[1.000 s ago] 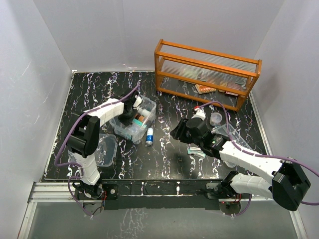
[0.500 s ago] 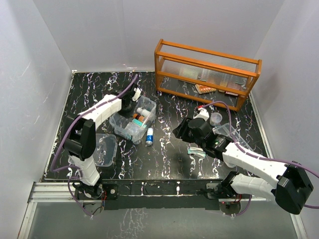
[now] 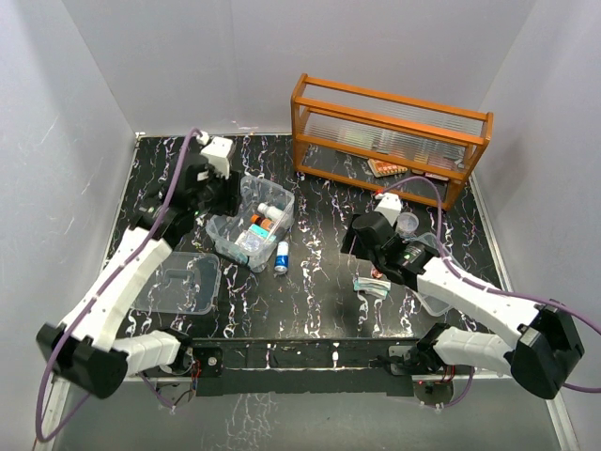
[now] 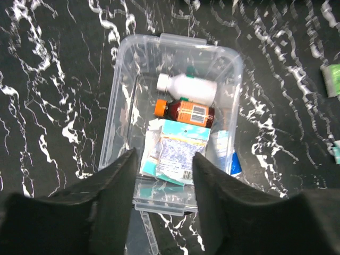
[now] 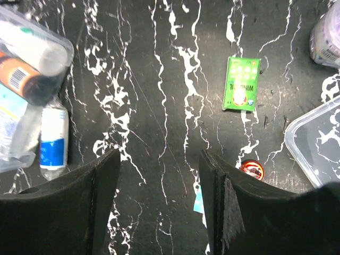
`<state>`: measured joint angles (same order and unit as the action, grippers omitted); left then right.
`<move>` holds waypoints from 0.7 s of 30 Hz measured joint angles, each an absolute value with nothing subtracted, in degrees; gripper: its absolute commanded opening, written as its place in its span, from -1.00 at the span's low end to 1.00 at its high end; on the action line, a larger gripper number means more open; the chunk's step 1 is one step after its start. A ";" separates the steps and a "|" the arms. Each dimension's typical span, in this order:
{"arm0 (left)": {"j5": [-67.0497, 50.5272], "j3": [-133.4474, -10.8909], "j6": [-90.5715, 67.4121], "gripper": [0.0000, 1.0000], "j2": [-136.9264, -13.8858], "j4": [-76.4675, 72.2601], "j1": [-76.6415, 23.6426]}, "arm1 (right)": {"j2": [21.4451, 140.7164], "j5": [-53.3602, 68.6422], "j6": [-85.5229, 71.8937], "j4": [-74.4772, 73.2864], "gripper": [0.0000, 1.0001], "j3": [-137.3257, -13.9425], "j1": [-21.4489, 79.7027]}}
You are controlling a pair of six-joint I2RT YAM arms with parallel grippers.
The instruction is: Organize the medicine kit
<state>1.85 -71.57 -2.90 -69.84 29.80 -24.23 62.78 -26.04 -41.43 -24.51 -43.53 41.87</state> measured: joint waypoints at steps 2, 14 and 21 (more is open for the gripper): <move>1.21 -69.06 -4.14 0.17 -65.23 28.45 -24.23 | 64.36 -24.84 -40.99 -24.97 0.19 -43.53 41.87; -0.54 -61.36 -9.32 0.42 -53.87 26.15 -24.23 | 77.87 -2.81 -45.43 -11.70 0.23 -43.27 42.72; -0.89 -61.21 -11.79 0.54 -50.78 26.22 -24.23 | 89.84 0.82 -50.89 -4.34 0.11 -46.61 46.87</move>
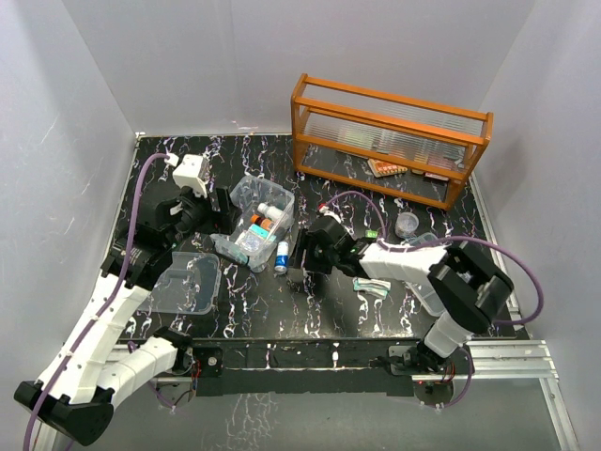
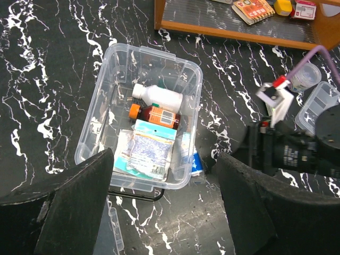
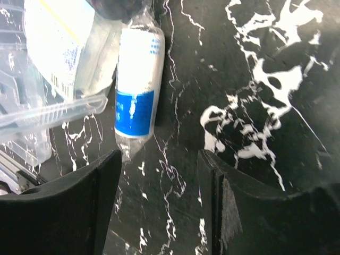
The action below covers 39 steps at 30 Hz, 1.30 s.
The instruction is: Organize the medicine kit
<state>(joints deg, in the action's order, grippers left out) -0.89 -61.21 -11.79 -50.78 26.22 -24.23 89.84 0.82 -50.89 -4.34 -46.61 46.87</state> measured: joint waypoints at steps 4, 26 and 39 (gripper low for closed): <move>-2.37 -61.06 -12.80 0.53 -50.85 27.00 -24.23 | 94.45 1.52 -52.27 -1.30 0.06 -48.51 47.16; -10.17 -60.69 -15.62 0.55 -55.86 27.27 -24.23 | 101.01 2.33 -54.70 10.15 -0.67 -48.51 47.27; -29.58 -58.87 -25.17 0.60 -62.87 18.94 -24.23 | 70.67 0.34 -46.65 13.50 -0.63 -37.87 47.27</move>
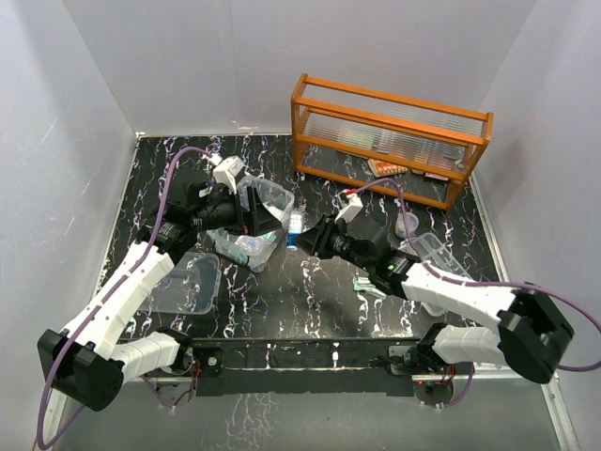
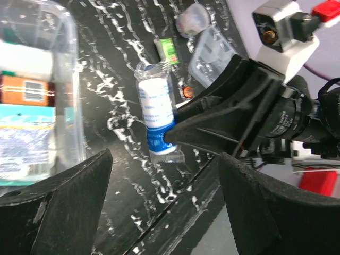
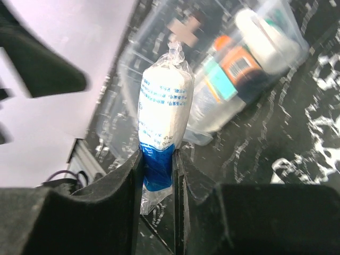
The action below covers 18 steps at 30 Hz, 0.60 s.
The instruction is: Organize the medicine kit
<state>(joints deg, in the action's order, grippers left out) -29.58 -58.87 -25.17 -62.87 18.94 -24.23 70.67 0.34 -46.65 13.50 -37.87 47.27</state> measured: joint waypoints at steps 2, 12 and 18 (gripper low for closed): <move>-32.08 -58.24 -27.16 0.59 -63.18 16.38 -24.23 | 67.44 1.43 -45.32 15.66 -0.62 -37.17 47.24; -41.12 -54.94 -39.48 0.24 -63.99 2.50 -24.23 | 64.49 8.86 -42.63 24.84 -0.61 -36.73 47.27; -42.28 -53.82 -42.81 -0.08 -64.93 1.34 -24.23 | 64.49 11.51 -42.46 27.31 -0.60 -36.71 47.24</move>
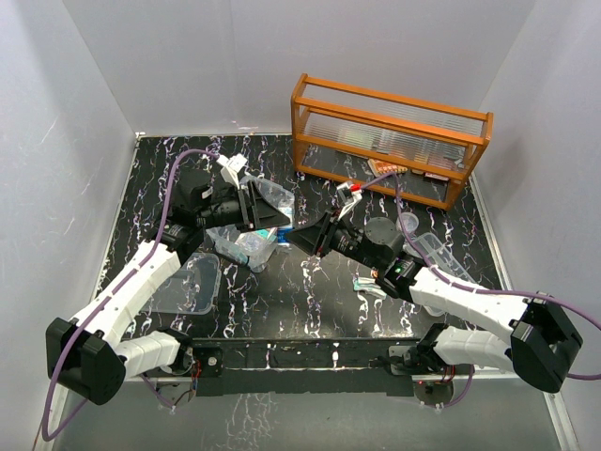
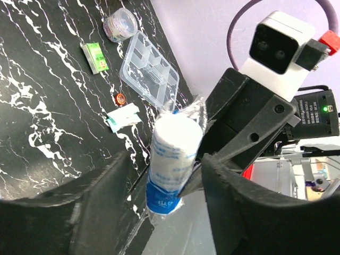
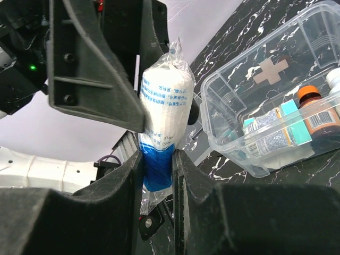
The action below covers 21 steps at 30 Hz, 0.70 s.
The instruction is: Organize the medicine kit
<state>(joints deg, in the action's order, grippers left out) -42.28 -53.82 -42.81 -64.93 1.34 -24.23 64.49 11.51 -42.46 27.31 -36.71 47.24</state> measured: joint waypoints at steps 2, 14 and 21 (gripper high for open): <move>-42.65 -53.54 -43.70 -0.22 -65.36 1.06 -24.23 | 64.55 12.03 -42.50 27.57 -0.59 -36.69 47.27; -42.59 -52.97 -40.45 -0.68 -65.12 -0.82 -24.23 | 65.76 12.32 -43.42 26.72 0.05 -36.62 47.24; -34.85 -57.49 -24.38 -0.68 -64.51 9.87 -24.23 | 65.06 8.10 -43.16 20.95 0.22 -36.53 47.24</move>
